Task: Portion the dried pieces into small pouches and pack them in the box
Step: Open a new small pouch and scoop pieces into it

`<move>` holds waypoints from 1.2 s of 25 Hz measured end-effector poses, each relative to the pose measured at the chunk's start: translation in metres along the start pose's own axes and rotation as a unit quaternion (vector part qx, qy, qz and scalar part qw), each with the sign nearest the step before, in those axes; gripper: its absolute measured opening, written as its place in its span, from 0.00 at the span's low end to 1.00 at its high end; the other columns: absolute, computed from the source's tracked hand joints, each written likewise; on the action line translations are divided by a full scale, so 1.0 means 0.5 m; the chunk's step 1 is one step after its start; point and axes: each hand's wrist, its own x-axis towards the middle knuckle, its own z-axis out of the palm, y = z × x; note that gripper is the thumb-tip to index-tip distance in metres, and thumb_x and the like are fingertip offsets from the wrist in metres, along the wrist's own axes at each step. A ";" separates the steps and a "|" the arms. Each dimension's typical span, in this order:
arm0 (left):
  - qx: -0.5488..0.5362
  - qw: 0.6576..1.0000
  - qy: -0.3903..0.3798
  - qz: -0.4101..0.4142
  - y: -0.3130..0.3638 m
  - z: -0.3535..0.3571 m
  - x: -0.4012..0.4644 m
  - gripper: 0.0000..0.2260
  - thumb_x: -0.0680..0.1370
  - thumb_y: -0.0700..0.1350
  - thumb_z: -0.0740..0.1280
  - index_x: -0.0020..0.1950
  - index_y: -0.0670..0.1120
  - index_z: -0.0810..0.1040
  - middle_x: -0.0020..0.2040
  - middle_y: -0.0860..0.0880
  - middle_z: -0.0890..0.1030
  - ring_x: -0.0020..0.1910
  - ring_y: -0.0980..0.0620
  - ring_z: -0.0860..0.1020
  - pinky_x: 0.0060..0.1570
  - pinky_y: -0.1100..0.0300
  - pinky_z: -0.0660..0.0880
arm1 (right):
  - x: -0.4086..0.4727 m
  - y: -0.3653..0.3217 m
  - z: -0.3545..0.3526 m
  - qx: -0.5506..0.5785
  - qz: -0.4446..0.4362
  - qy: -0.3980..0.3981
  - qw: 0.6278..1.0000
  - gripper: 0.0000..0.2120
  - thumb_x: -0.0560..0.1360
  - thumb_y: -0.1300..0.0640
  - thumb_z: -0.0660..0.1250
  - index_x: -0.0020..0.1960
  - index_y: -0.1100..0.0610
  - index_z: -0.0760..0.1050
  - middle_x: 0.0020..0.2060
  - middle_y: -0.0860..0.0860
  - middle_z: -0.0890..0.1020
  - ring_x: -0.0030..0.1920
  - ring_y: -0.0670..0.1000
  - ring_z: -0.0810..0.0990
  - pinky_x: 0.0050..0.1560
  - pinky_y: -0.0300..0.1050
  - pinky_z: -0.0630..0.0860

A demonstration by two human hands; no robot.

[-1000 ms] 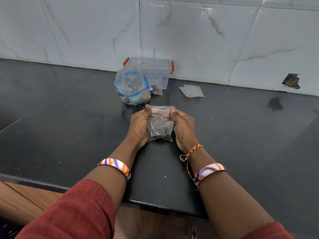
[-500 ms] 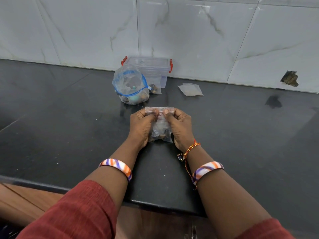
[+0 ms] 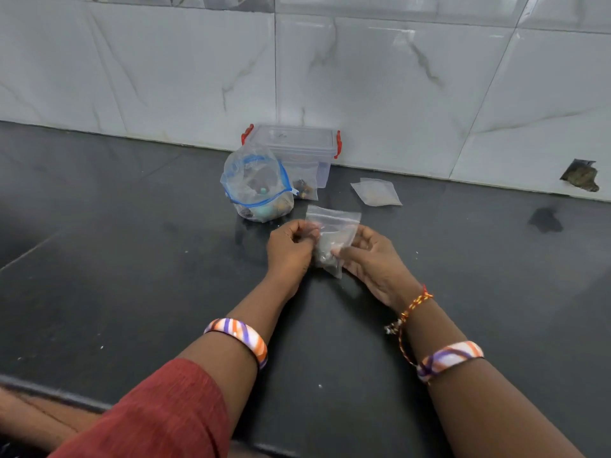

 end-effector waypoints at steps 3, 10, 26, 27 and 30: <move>0.076 0.997 0.018 0.006 0.020 0.051 0.069 0.06 0.77 0.41 0.65 0.48 0.49 0.81 0.46 0.49 0.82 0.48 0.50 0.79 0.55 0.51 0.77 | 0.068 -0.028 -0.020 -0.091 -0.017 0.075 0.993 0.15 0.69 0.77 0.66 0.51 0.62 0.74 0.39 0.54 0.82 0.33 0.45 0.83 0.37 0.37 0.82; 0.235 0.967 0.043 0.086 0.026 0.117 0.157 0.32 0.77 0.32 0.58 0.77 0.42 0.48 0.78 0.43 0.50 0.77 0.48 0.50 0.67 0.70 0.44 | 0.278 -0.038 0.010 -0.117 -0.064 0.192 0.972 0.14 0.68 0.73 0.70 0.35 0.57 0.71 0.33 0.55 0.79 0.37 0.52 0.79 0.43 0.45 0.79; 0.224 0.969 0.019 0.101 -0.010 0.150 0.218 0.18 0.76 0.33 0.59 0.65 0.41 0.73 0.61 0.44 0.77 0.59 0.49 0.76 0.59 0.63 0.68 | 0.317 -0.050 -0.089 -0.688 0.026 0.190 0.700 0.19 0.78 0.53 0.59 0.64 0.62 0.70 0.66 0.59 0.72 0.69 0.60 0.66 0.70 0.53 0.61; 0.223 0.969 -0.003 0.104 -0.013 0.155 0.215 0.17 0.76 0.33 0.60 0.65 0.41 0.74 0.61 0.44 0.77 0.57 0.50 0.76 0.59 0.63 0.69 | 0.313 -0.046 -0.094 -0.691 0.025 0.174 0.702 0.16 0.78 0.57 0.57 0.62 0.63 0.71 0.64 0.60 0.74 0.67 0.60 0.67 0.70 0.53 0.60; 0.184 0.979 -0.057 0.069 -0.004 0.169 0.200 0.14 0.77 0.38 0.62 0.63 0.42 0.75 0.58 0.45 0.78 0.51 0.52 0.78 0.57 0.61 0.74 | 0.294 -0.055 -0.101 -0.637 -0.063 0.163 0.751 0.18 0.79 0.63 0.53 0.67 0.61 0.70 0.69 0.59 0.70 0.73 0.58 0.61 0.75 0.51 0.49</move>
